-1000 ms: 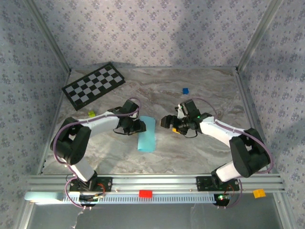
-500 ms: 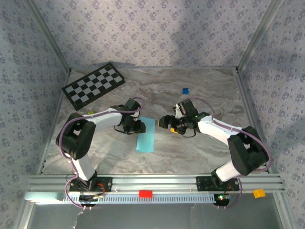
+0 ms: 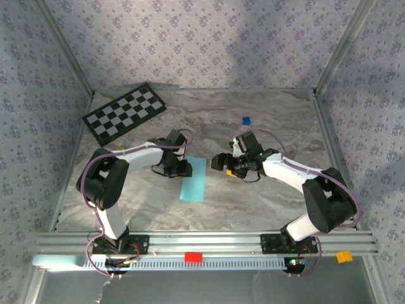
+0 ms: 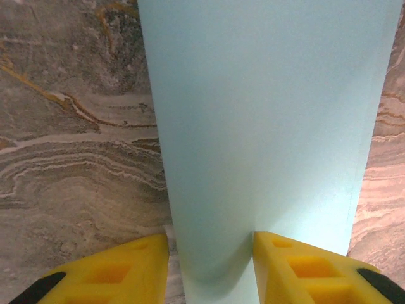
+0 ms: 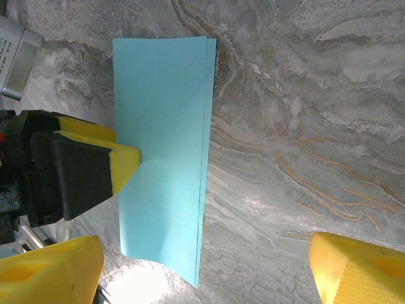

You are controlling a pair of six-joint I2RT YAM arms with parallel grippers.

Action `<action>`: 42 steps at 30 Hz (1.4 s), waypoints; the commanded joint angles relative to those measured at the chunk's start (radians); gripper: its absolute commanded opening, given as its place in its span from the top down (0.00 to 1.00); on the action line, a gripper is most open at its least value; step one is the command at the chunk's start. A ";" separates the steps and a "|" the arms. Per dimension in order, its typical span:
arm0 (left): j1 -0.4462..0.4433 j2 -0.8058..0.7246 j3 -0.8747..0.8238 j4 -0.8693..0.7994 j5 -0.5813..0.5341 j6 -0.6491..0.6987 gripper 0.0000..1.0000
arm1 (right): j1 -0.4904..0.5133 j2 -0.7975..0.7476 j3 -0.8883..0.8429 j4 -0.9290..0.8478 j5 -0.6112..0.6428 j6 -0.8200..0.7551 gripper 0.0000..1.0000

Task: Fold a paper plane with a square sheet of paper (pick it up from the middle)
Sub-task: First fold the square sheet of paper in half at the center of the table, then hold the square sheet of paper at the center of the table.

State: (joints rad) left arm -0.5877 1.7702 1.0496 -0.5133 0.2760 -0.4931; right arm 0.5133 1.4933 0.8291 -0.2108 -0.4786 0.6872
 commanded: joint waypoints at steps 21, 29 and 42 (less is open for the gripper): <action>-0.032 -0.035 -0.053 0.064 0.104 -0.241 0.65 | -0.010 -0.006 0.018 -0.048 0.014 -0.037 0.14; -0.037 -0.093 -0.101 0.111 0.023 -0.339 0.64 | -0.010 -0.008 0.015 -0.047 0.014 -0.035 0.14; -0.038 -0.098 -0.093 0.093 -0.047 -0.243 0.55 | -0.007 -0.006 0.013 -0.043 0.015 -0.029 0.14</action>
State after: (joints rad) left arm -0.6247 1.6958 0.9451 -0.4061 0.2737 -0.7670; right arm 0.5083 1.4933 0.8295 -0.2321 -0.4751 0.6651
